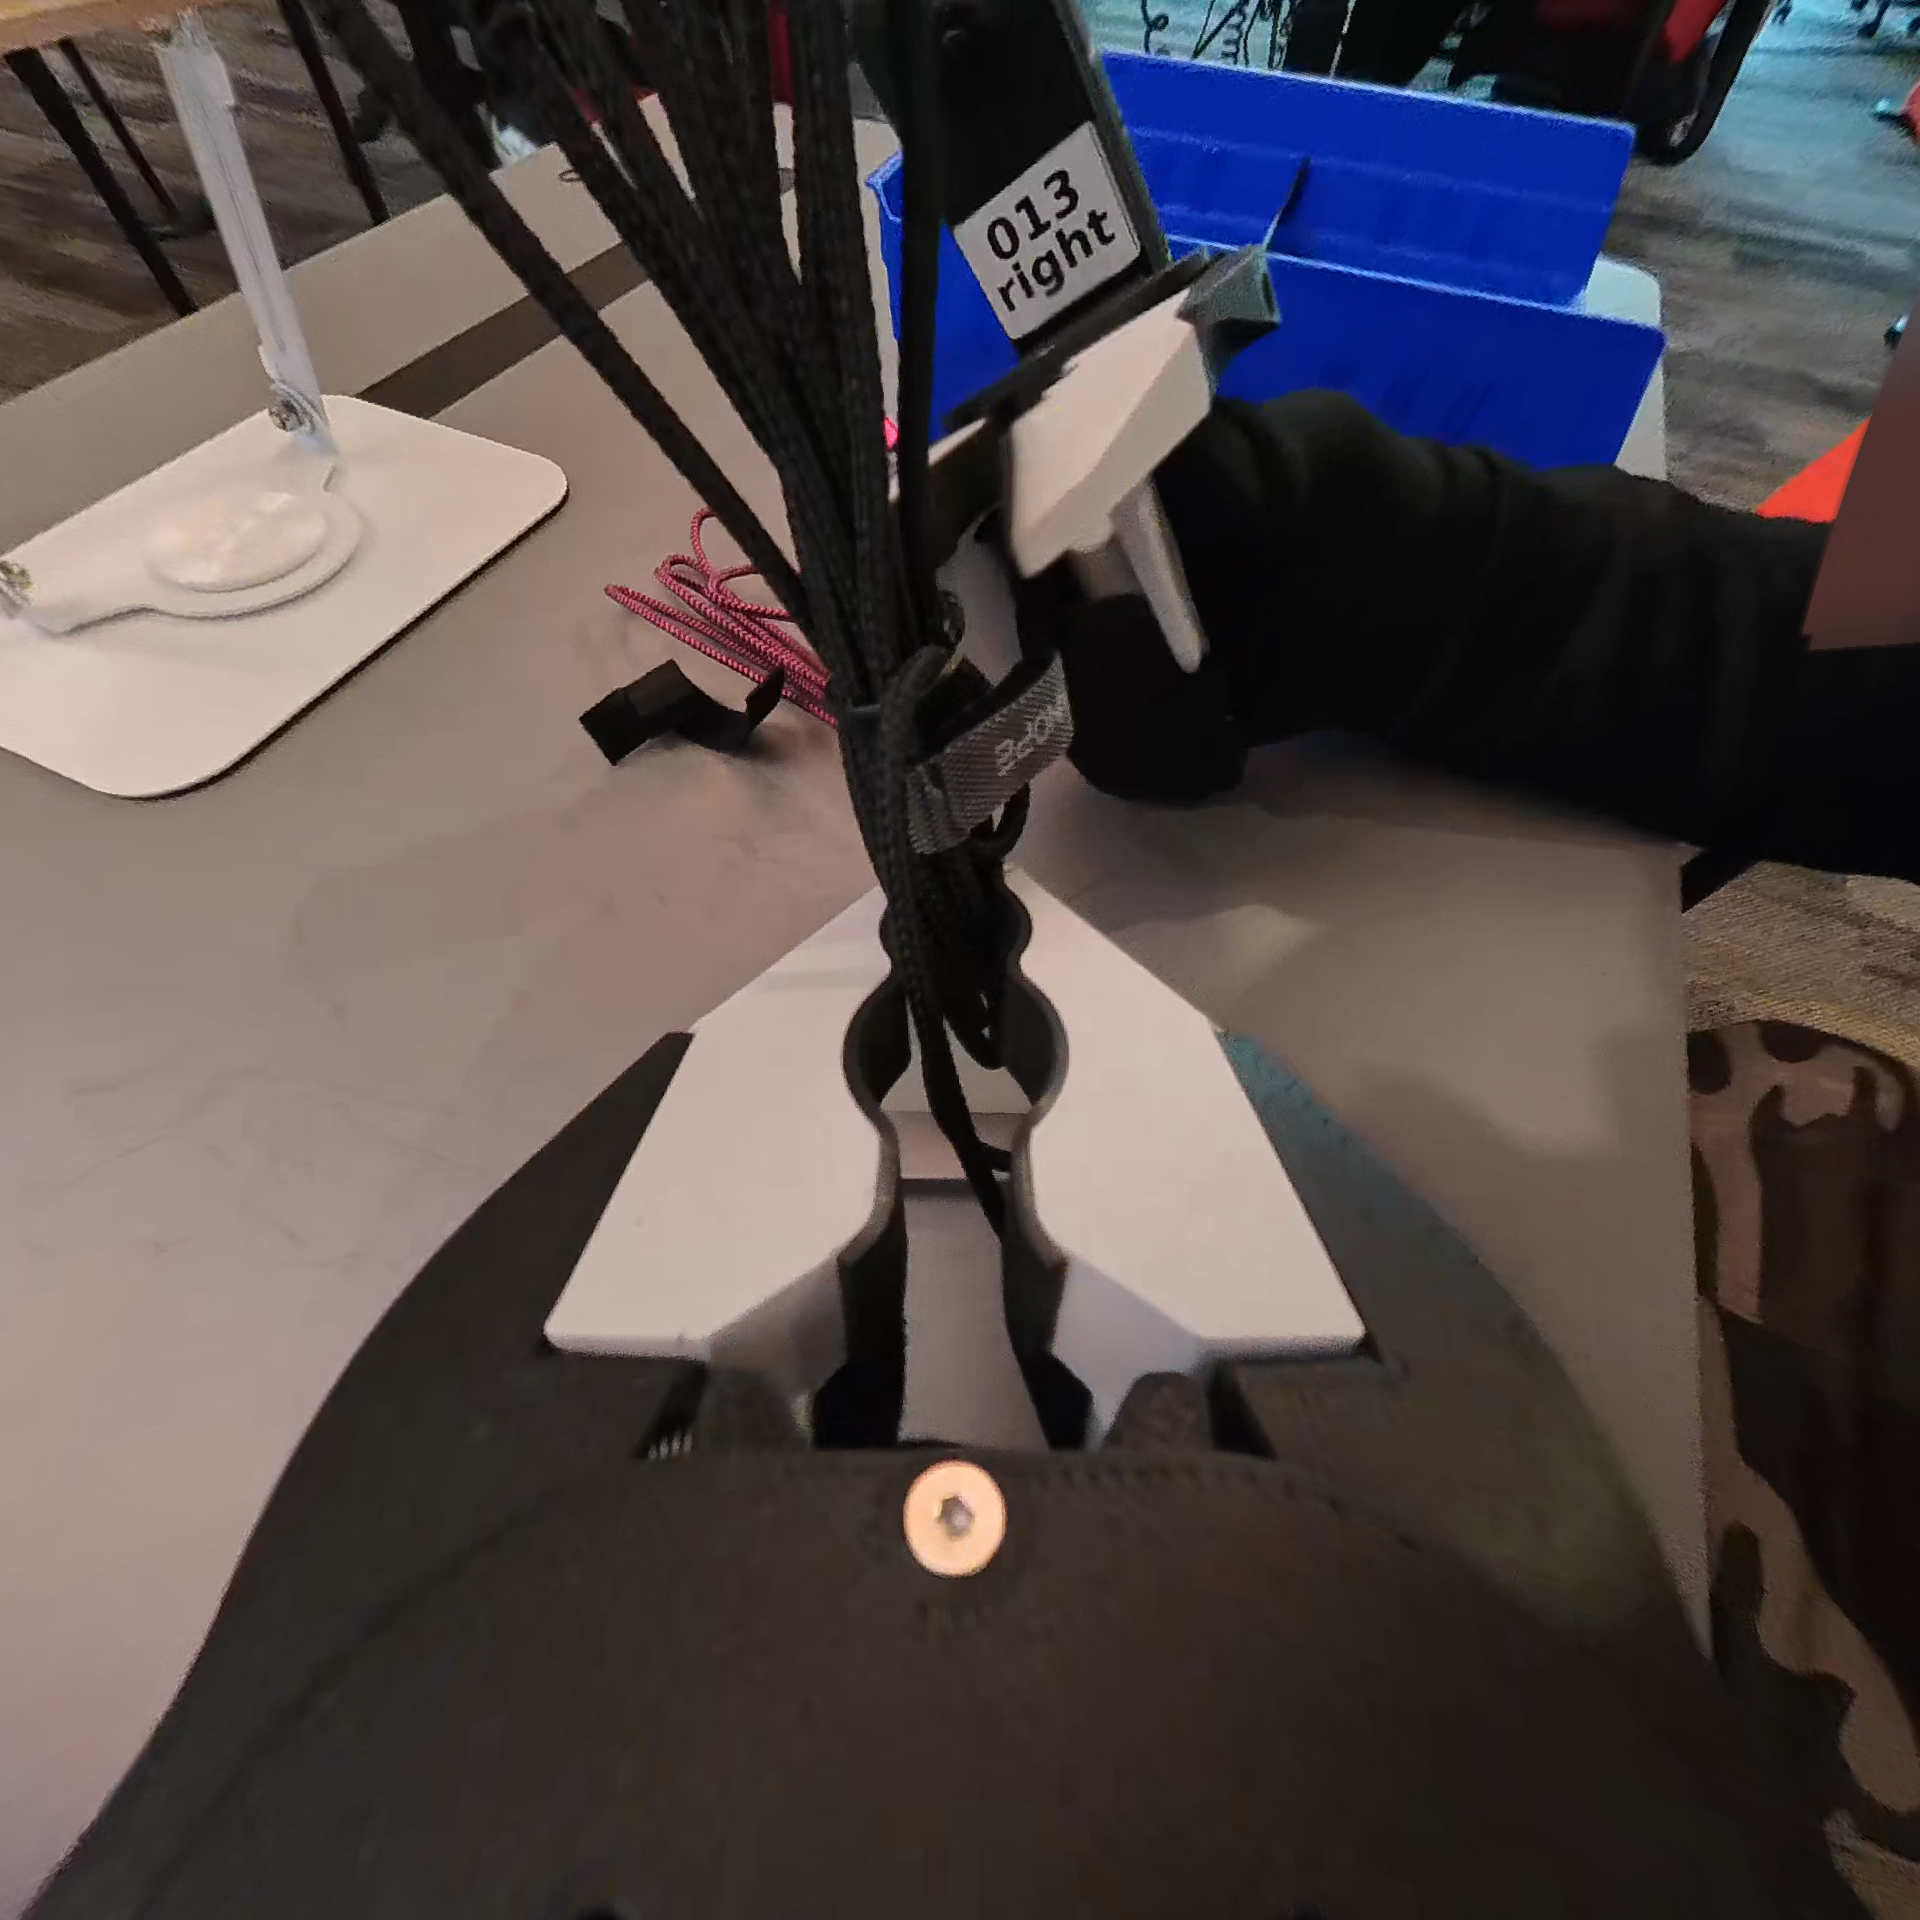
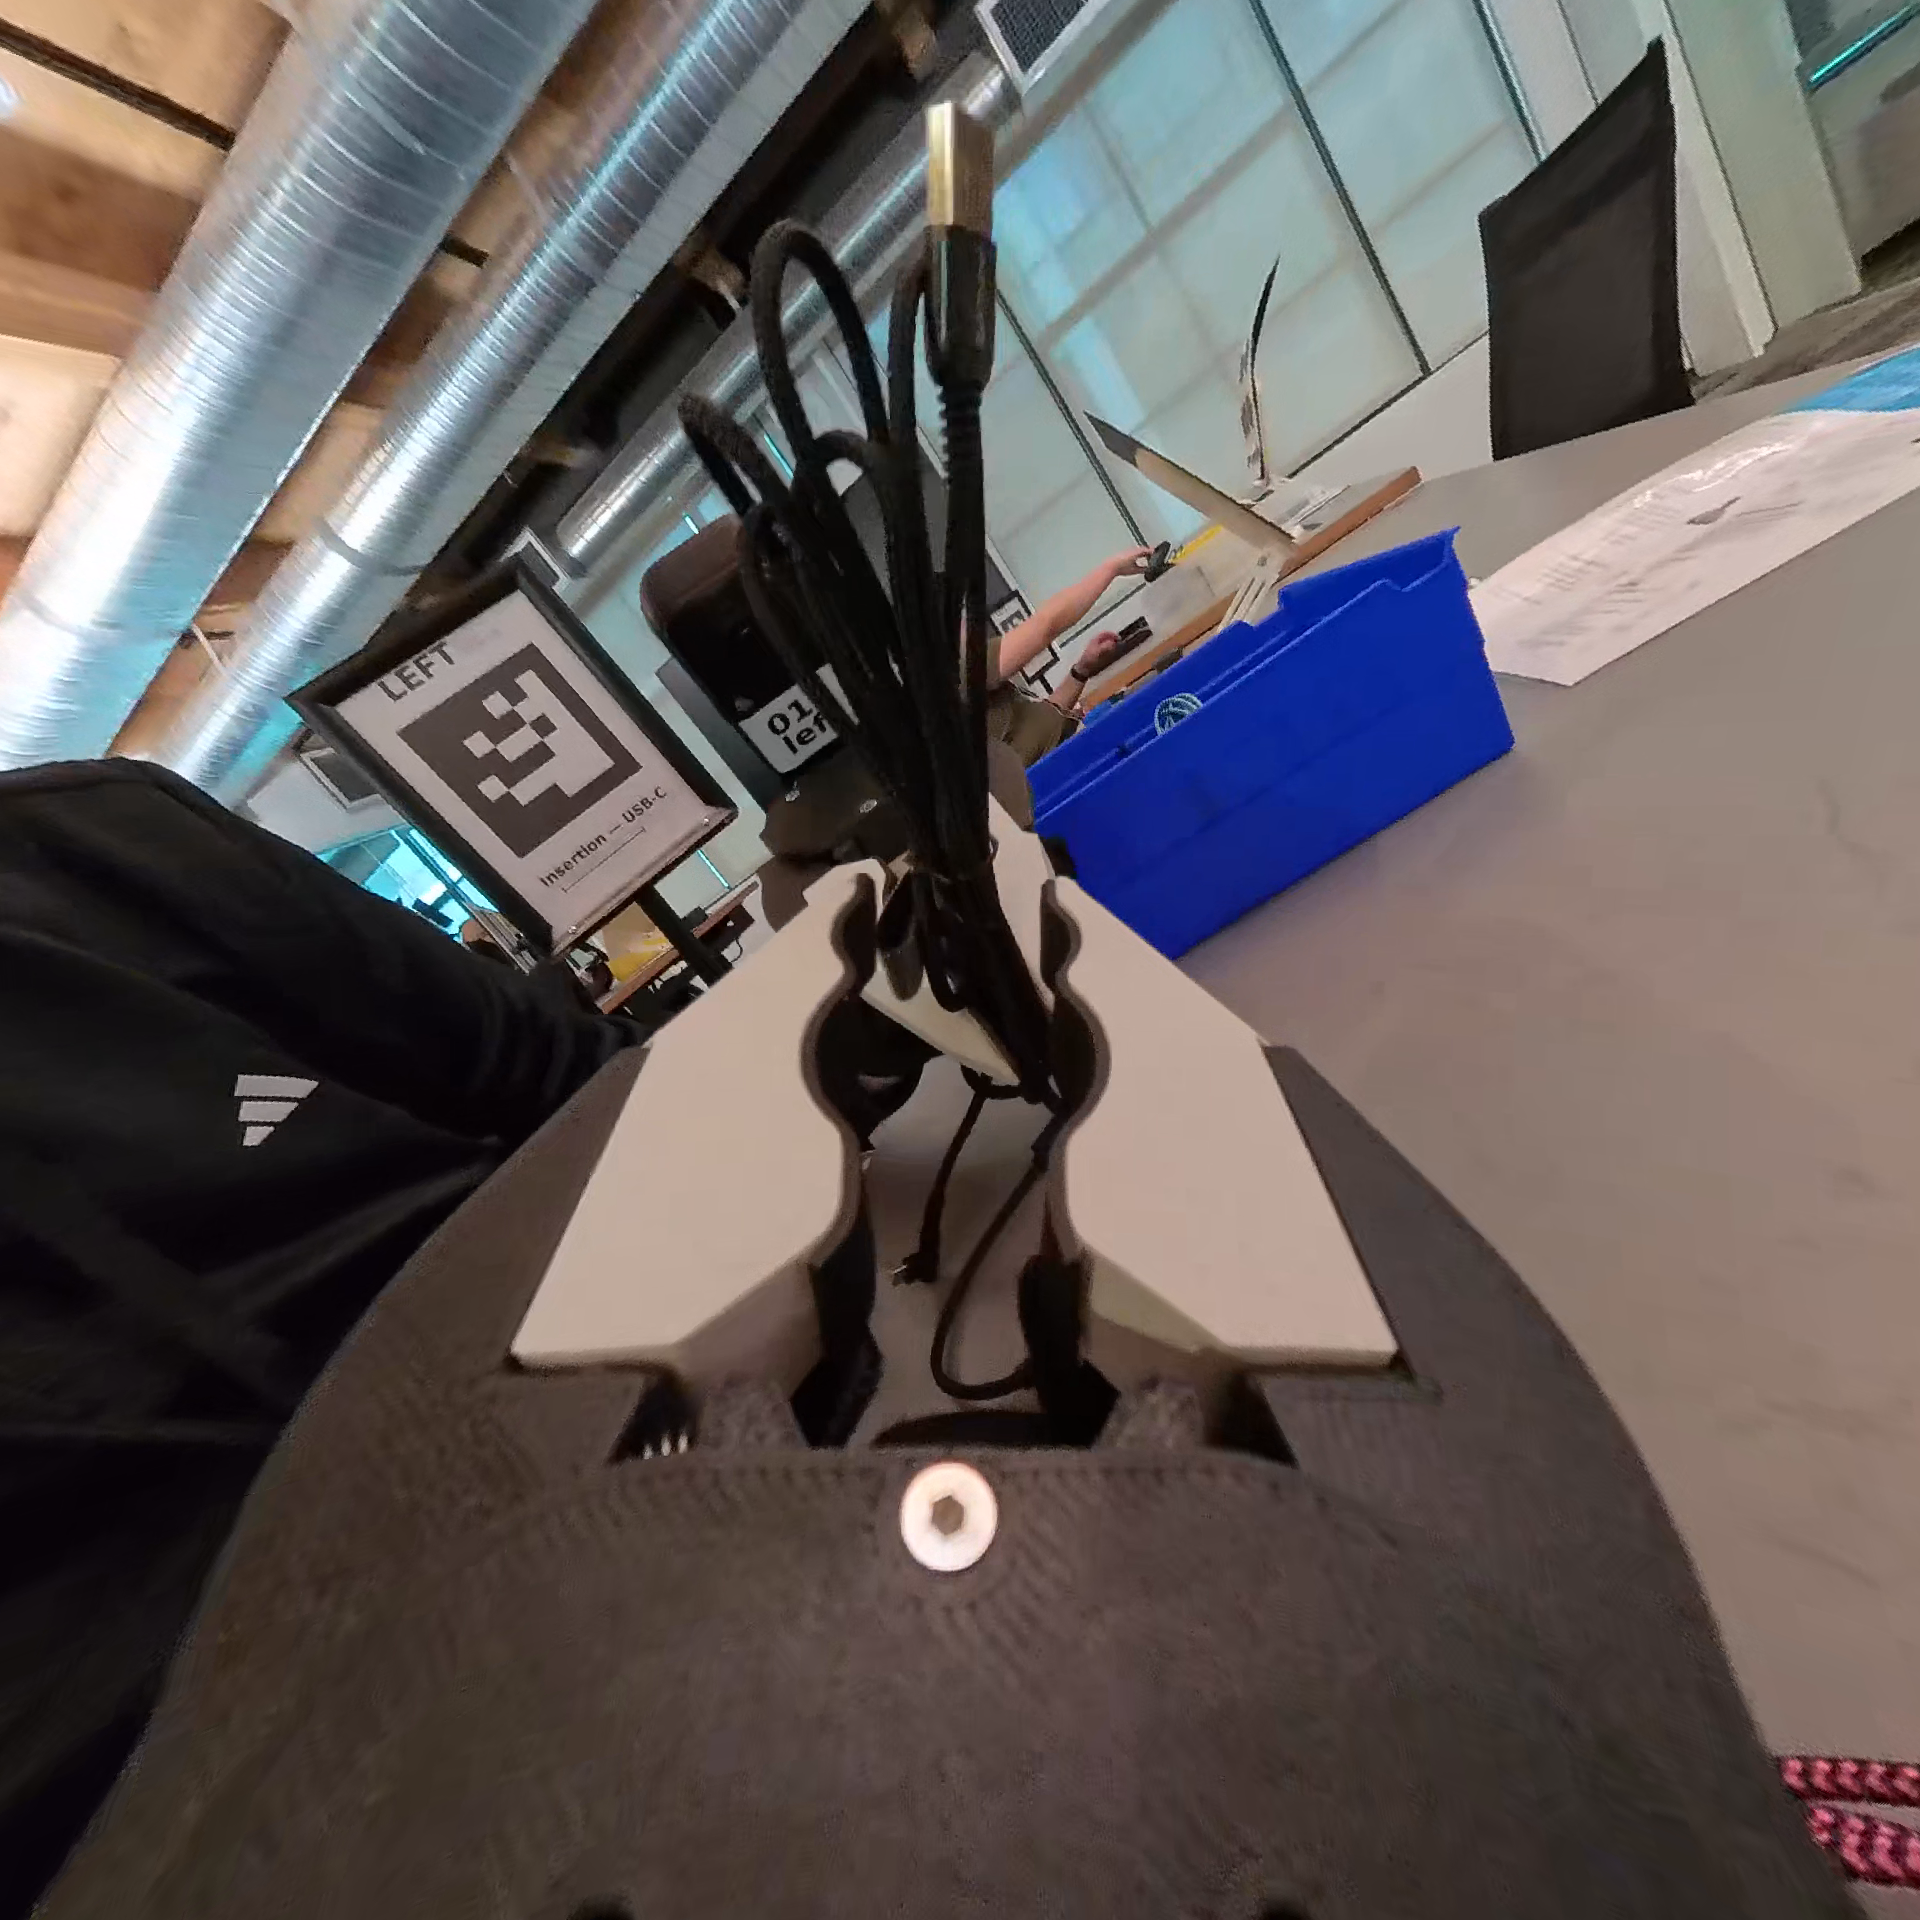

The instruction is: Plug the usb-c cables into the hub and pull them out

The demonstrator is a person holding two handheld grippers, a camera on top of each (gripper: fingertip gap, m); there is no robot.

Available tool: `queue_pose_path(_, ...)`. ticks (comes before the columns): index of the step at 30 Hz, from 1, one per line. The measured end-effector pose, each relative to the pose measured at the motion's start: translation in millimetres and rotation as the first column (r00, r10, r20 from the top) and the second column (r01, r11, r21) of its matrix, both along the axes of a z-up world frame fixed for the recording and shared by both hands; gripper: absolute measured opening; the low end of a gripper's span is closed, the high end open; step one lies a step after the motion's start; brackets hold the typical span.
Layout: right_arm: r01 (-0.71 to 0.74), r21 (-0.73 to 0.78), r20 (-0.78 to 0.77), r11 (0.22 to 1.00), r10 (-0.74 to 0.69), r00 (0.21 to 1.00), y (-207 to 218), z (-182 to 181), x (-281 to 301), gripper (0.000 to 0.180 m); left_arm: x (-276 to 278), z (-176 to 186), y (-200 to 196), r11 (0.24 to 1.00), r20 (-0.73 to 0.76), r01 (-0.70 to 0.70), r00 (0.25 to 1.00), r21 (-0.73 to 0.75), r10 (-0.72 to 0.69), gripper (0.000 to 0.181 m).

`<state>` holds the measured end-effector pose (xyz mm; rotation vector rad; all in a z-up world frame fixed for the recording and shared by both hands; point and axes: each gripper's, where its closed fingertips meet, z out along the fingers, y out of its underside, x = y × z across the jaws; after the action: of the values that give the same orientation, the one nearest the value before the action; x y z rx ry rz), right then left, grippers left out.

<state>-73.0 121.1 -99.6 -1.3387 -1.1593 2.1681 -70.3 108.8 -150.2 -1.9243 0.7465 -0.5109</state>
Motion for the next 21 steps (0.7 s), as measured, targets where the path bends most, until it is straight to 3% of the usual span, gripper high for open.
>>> queue_pose_path(5, 0.0, 0.043, -0.02, 0.999, 0.0, 1.0, -1.4, 2.3, 4.4, 0.001, 3.5, 0.9, 0.9, 1.0, 0.0, 0.004, 1.0, 0.01, -0.004, 0.008)
queue_pose_path(10, 0.012, 0.054, -0.012, 0.998, -0.012, 1.0, -0.3, 1.3, 3.2, 0.009, 4.5, 1.4, 0.4, 1.0, 0.001, 0.006, 1.0, 0.013, -0.006, 0.009)
queue_pose_path(21, 0.027, 0.139, -0.023, 0.99, -0.024, 0.999, -5.8, 1.4, 2.9, 0.0, 6.5, 0.1, -0.3, 1.0, 0.013, 0.013, 1.0, 0.002, -0.013, 0.008)
